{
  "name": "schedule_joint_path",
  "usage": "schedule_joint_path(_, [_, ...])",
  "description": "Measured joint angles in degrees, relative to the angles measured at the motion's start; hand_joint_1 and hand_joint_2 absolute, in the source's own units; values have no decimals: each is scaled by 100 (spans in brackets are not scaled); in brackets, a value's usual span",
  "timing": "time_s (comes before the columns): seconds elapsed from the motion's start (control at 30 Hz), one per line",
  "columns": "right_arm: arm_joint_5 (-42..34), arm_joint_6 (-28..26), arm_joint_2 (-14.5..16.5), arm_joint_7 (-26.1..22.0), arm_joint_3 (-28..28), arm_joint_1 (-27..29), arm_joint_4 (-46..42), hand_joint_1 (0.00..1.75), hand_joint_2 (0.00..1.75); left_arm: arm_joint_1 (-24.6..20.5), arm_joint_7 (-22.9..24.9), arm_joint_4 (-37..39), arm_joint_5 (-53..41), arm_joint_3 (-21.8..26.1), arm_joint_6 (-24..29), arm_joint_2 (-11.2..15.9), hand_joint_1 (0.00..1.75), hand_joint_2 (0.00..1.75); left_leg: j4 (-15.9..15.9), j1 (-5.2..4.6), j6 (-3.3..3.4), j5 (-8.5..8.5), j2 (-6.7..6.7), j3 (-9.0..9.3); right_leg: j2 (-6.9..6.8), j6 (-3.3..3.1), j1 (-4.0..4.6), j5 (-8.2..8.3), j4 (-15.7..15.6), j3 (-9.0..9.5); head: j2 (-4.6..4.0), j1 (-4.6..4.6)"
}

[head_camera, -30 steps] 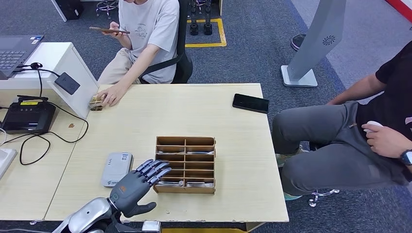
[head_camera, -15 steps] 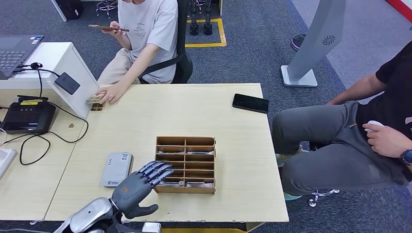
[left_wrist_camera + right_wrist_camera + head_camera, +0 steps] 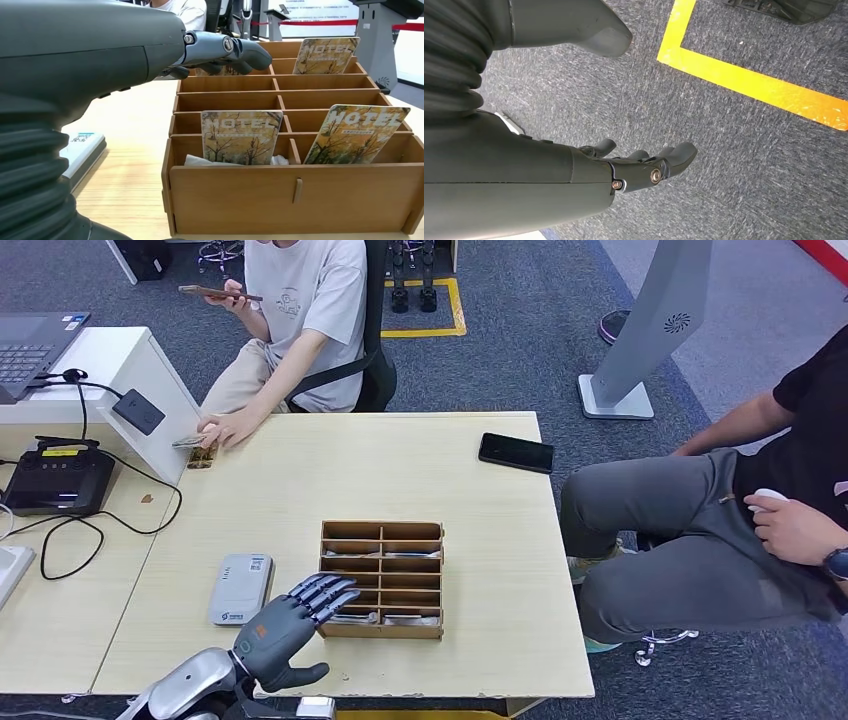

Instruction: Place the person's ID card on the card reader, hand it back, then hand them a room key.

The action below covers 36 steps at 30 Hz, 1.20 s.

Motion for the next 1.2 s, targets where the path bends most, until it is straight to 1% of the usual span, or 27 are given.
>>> schedule_joint_path(0.77, [10, 9, 28, -15, -48, 0, -37, 0, 175, 0, 3, 28, 17, -7, 2, -72, 0, 175, 0, 0, 0, 0, 0, 0, 0, 0, 0, 0, 0, 0, 0, 0])
schedule_joint_path(1.2, [13, 25, 38, -35, -76, 1, -69, 0, 175, 18, 115, 31, -112, -7, 101, -127, 0, 175, 0, 0, 0, 0, -1, 0, -1, 0, 0, 0, 0, 0, 0, 1])
